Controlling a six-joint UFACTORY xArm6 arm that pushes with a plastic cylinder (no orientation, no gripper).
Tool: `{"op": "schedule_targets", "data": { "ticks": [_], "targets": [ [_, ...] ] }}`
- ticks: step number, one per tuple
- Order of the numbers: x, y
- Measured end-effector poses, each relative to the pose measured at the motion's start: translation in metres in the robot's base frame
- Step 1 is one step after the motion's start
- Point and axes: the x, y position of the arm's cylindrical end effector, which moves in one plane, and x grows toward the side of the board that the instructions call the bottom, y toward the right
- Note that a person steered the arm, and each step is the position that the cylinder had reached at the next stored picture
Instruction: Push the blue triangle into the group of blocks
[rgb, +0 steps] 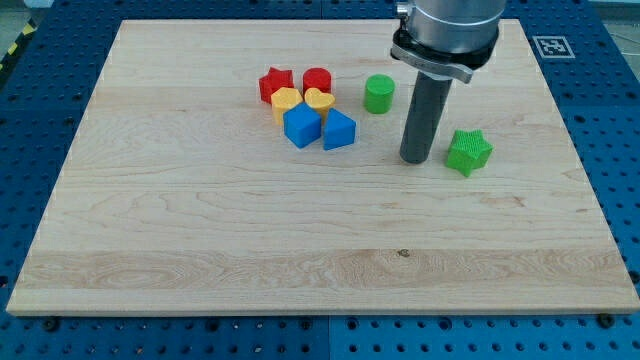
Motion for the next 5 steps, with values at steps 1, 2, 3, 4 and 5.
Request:
{"op": "schedule_targets", "data": {
  "ticks": [1,2,3,4,5],
  "targets": [
    [0.0,-0.008],
    [0.002,-0.02],
    [0.008,-0.035],
    [0.001,-0.036],
    [-0.014,-0.039]
  ]
}}
